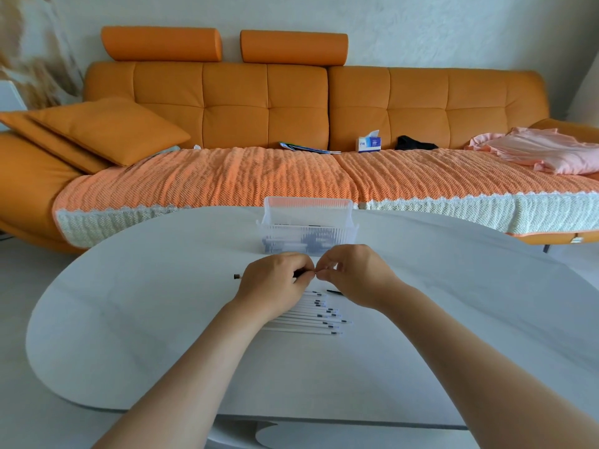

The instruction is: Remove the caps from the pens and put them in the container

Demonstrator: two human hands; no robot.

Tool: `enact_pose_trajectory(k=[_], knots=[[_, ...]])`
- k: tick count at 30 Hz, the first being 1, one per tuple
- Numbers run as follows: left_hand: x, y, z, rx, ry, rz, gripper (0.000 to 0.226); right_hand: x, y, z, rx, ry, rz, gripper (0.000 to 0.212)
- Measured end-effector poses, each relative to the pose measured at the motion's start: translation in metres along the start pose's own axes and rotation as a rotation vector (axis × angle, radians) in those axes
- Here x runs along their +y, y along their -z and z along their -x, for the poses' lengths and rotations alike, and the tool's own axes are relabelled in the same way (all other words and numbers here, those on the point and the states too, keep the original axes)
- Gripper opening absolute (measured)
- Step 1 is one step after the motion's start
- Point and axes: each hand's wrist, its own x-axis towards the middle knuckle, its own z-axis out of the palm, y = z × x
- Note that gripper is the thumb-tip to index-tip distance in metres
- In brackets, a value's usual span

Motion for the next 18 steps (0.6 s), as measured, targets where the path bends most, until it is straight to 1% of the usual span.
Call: enact_pose_trajectory(k=[3,8,10,12,13,14,16,18], knots=[[0.0002,-0.0027,0.0,0.071,-0.054,-0.02,0.009,0.001,0.0,-0.0017,-0.007,-0.025,-0.02,0.008],[-0.0007,-0.0051,-0.0015,0.164,-0.155,-0.088,0.008,0.0,0.0031,-0.0037,-0.035,-0.083,-0.153,0.013],[0.0029,-0.0054,-0.0013,0.14,-0.106,-0.066,0.01,-0.0006,0.0059,-0.0034,-0.049,-0.098,-0.172,0.015],[0.0067,-0.0042,-0.004,0.026,0.067,0.054,0.013,-0.0012,0.0076,-0.0026,-0.038,-0.078,-0.13,0.014],[0.0077,-0.0034,-0.0058,-0.048,0.155,0.127,0.014,-0.0019,0.0081,-0.0018,-0.032,-0.052,-0.073,0.013],[0.0078,-0.0031,-0.0069,-0.097,0.206,0.18,0.015,-0.003,0.0082,-0.0009,-0.027,-0.022,-0.011,0.012],[0.008,-0.0018,-0.0071,-0.104,0.197,0.163,0.015,-0.0044,0.0075,-0.0006,-0.016,0.011,0.05,0.012],[0.0064,-0.0025,-0.0052,0.015,0.052,0.005,0.013,-0.0038,0.0063,-0.0016,-0.009,-0.016,0.035,0.012]])
